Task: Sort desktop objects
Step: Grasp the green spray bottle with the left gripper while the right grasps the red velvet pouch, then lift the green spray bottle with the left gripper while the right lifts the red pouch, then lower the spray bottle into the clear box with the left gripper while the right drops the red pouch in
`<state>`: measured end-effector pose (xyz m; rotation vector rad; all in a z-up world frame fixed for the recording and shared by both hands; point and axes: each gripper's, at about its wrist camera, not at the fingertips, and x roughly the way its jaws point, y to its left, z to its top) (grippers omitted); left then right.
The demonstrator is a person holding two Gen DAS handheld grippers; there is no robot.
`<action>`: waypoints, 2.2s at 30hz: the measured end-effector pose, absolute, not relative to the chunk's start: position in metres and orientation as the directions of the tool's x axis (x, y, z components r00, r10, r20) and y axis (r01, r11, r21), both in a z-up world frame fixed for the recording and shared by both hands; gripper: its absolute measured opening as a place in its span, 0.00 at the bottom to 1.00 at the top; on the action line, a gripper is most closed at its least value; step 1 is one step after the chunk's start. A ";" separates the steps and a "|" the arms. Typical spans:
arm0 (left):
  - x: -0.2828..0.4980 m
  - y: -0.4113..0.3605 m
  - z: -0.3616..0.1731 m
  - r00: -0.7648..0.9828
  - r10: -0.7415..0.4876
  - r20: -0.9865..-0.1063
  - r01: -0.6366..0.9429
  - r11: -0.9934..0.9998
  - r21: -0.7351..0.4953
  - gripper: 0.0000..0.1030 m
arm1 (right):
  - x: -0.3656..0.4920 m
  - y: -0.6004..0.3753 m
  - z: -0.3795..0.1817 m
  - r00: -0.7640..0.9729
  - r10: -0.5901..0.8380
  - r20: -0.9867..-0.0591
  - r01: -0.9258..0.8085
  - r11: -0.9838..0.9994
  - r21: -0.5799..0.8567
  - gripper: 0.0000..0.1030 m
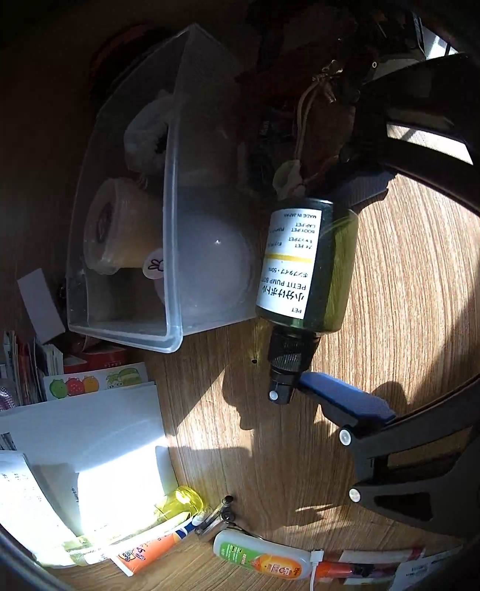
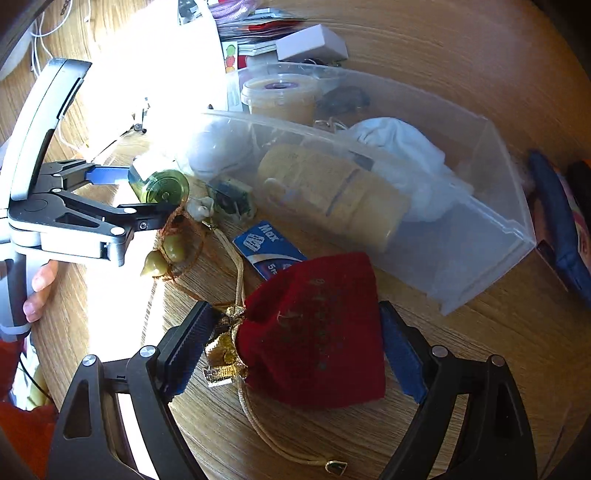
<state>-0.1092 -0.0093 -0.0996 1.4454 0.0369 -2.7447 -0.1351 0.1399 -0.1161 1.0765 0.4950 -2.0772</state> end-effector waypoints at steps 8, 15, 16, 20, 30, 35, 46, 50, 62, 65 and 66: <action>-0.107 -0.009 -0.096 -0.591 0.012 -0.807 0.041 -0.998 -0.045 0.74 | -0.123 0.142 -0.112 -0.382 -0.462 -0.800 0.783 -0.622 -0.014 0.31; -0.096 -0.019 -0.087 -0.633 0.045 -0.773 0.062 -0.992 -0.108 0.74 | -0.111 0.157 -0.101 -0.395 -0.483 -0.781 0.769 -0.639 0.007 0.23; -0.095 -0.020 -0.087 -0.636 0.048 -0.770 0.064 -0.991 -0.114 0.74 | -0.110 0.160 -0.098 -0.399 -0.488 -0.776 0.766 -0.643 0.011 0.23; -0.090 -0.019 -0.085 -0.643 0.042 -0.765 0.073 -0.991 -0.115 0.74 | -0.107 0.172 -0.083 -0.427 -0.498 -0.755 0.748 -0.663 0.014 0.23; -0.077 0.003 -0.062 -0.681 -0.009 -0.733 0.032 -0.999 -0.017 0.74 | -0.124 0.178 -0.053 -0.460 -0.528 -0.714 0.714 -0.698 0.055 0.23; -0.063 0.007 -0.035 -0.718 -0.008 -0.696 0.003 -1.000 0.008 0.74 | -0.123 0.177 -0.037 -0.479 -0.543 -0.690 0.706 -0.705 0.064 0.23; -0.076 0.020 0.008 -0.767 0.001 -0.641 -0.040 -0.998 0.046 0.74 | -0.140 0.169 0.003 -0.534 -0.567 -0.627 0.706 -0.707 0.037 0.23; -0.086 0.024 0.020 -0.778 0.015 -0.628 -0.055 -0.998 0.044 0.74 | -0.146 0.164 0.015 -0.544 -0.571 -0.614 0.709 -0.705 0.027 0.23; -0.132 0.027 0.034 -0.763 0.073 -0.642 -0.104 -0.995 0.010 0.74 | -0.170 0.147 0.041 -0.588 -0.579 -0.564 0.706 -0.708 -0.009 0.23; -0.147 0.030 0.033 -0.754 0.083 -0.651 -0.114 -0.993 0.006 0.74 | -0.179 0.141 0.038 -0.587 -0.578 -0.568 0.700 -0.714 0.003 0.23; -0.152 0.031 0.032 -0.751 0.086 -0.655 -0.119 -0.993 0.006 0.74 | -0.183 0.138 0.035 -0.589 -0.571 -0.573 0.696 -0.718 0.001 0.23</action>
